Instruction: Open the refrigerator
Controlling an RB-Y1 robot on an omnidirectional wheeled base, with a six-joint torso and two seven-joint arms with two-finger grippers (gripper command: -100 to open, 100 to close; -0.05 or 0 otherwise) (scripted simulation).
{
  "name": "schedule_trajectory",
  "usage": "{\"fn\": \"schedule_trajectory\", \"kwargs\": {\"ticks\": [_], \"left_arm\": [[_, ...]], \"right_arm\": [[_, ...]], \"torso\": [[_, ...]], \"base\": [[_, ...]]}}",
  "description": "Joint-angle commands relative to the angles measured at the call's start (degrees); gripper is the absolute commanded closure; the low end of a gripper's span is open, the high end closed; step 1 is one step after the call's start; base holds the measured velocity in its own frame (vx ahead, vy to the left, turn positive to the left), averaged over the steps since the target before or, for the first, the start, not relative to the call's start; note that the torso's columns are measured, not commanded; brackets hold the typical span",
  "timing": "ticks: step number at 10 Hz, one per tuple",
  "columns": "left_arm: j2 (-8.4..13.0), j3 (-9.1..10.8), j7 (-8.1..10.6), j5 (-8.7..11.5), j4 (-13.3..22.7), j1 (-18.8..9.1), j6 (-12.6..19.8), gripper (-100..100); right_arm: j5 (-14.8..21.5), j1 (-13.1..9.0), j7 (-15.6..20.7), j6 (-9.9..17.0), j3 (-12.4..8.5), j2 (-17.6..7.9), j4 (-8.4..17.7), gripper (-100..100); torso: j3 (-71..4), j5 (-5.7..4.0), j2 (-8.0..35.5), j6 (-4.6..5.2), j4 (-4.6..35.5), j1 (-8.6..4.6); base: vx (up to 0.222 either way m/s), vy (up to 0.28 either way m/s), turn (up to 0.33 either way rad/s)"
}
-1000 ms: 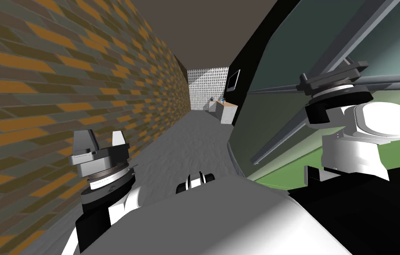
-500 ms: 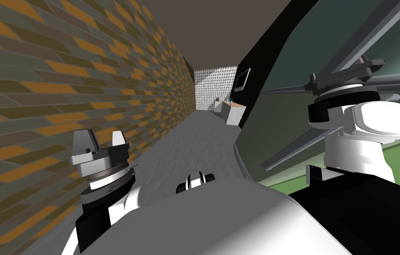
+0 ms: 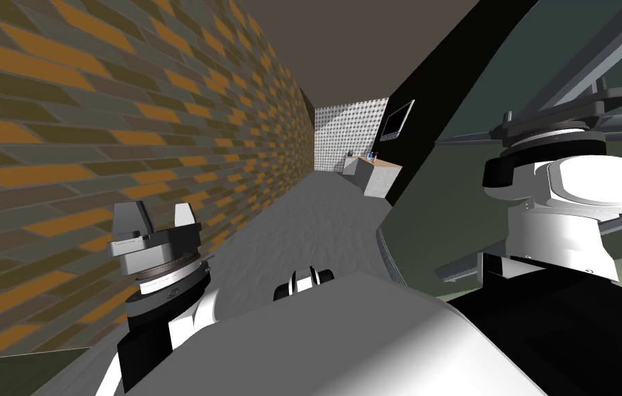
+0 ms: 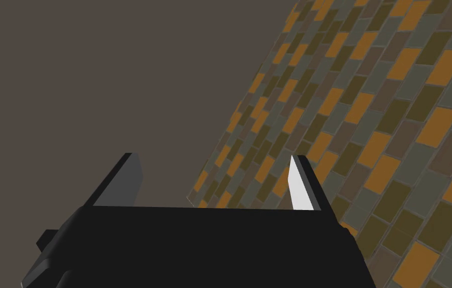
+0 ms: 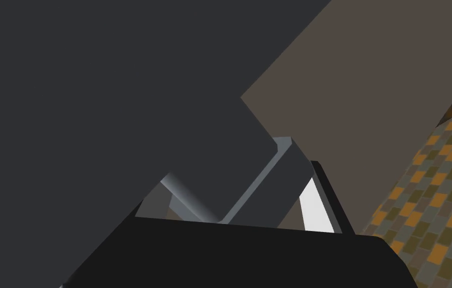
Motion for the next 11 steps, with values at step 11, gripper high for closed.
{"fn": "schedule_trajectory", "kwargs": {"ticks": [11], "left_arm": [[0.01, 0.02, 0.0, 0.0, -0.02, 0.03, -0.01, 0]], "right_arm": [[6.33, 0.13, 7.75, 11.24, -2.57, -1.91, 5.35, 100]], "torso": [[0.01, 0.09, 0.23, 0.16, 0.08, -0.31]], "base": [[0.208, 0.076, 0.053]]}}
